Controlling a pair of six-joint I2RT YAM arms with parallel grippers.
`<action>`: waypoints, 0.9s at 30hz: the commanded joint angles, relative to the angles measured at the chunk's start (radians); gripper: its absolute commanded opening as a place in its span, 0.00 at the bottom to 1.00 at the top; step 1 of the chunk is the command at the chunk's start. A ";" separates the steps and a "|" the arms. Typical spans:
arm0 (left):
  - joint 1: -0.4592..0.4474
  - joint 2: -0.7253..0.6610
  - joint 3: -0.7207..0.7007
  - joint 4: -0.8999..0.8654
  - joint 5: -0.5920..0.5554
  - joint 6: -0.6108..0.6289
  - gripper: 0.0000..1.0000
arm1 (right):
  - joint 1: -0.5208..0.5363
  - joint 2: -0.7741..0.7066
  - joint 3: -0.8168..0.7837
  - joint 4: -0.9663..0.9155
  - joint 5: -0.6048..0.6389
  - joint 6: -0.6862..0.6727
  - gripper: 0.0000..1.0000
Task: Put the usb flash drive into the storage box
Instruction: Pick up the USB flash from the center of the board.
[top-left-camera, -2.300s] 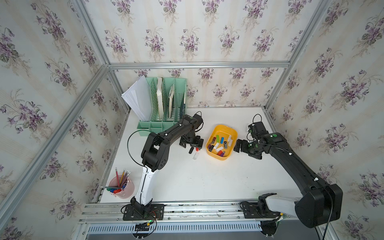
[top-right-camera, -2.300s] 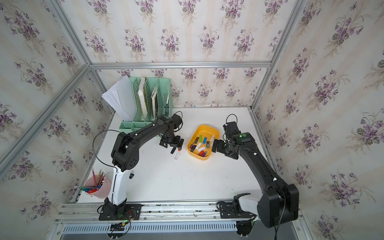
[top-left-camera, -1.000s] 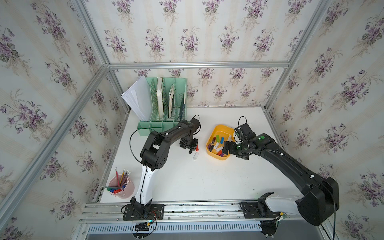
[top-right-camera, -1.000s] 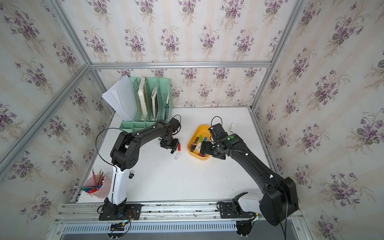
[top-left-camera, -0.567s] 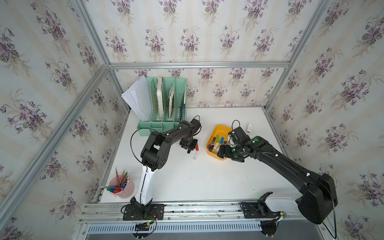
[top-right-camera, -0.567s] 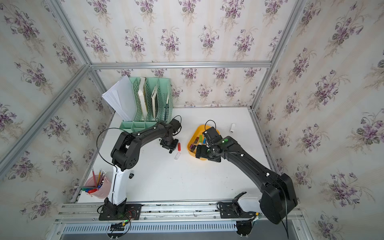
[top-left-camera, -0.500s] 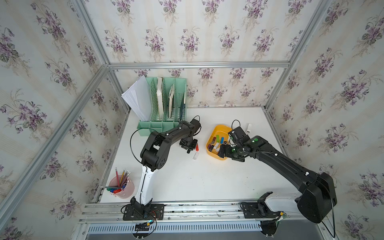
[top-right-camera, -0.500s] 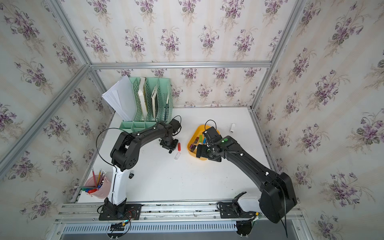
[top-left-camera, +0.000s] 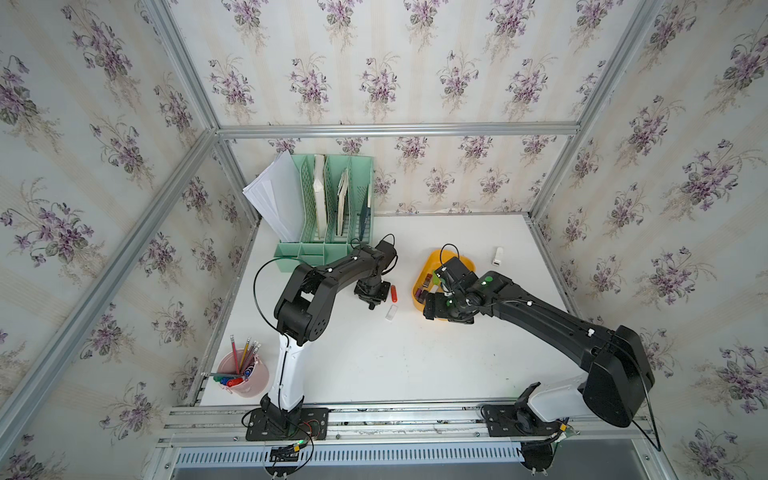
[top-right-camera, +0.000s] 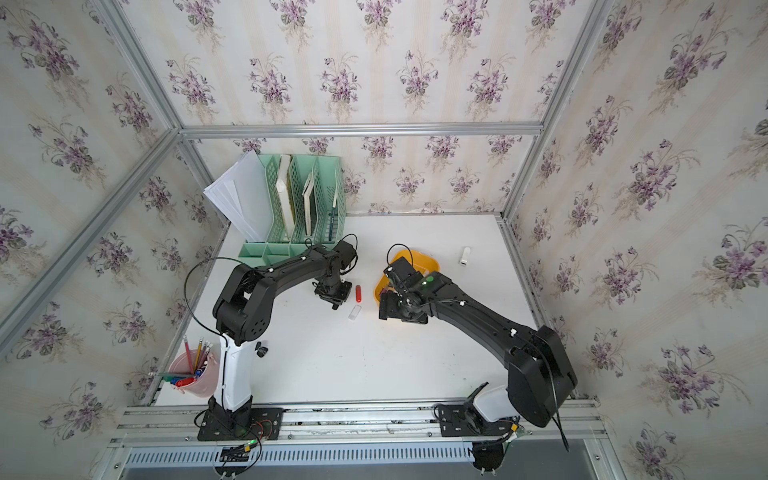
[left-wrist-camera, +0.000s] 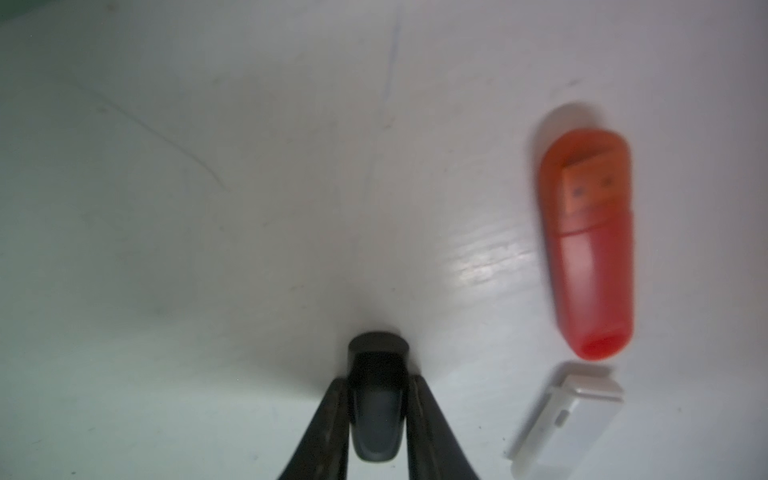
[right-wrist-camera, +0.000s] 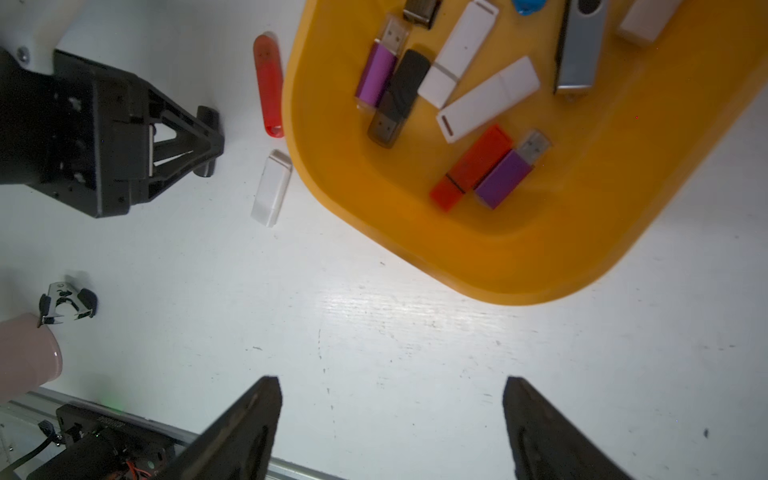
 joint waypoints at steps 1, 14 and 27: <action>0.029 -0.019 -0.065 -0.023 -0.002 0.000 0.27 | 0.044 0.054 0.033 0.046 0.025 0.038 0.87; 0.165 -0.182 -0.320 0.032 -0.007 0.017 0.28 | 0.130 0.354 0.282 0.067 0.025 0.042 0.81; 0.228 -0.254 -0.397 0.038 -0.006 0.037 0.29 | 0.153 0.541 0.386 0.064 0.028 0.034 0.76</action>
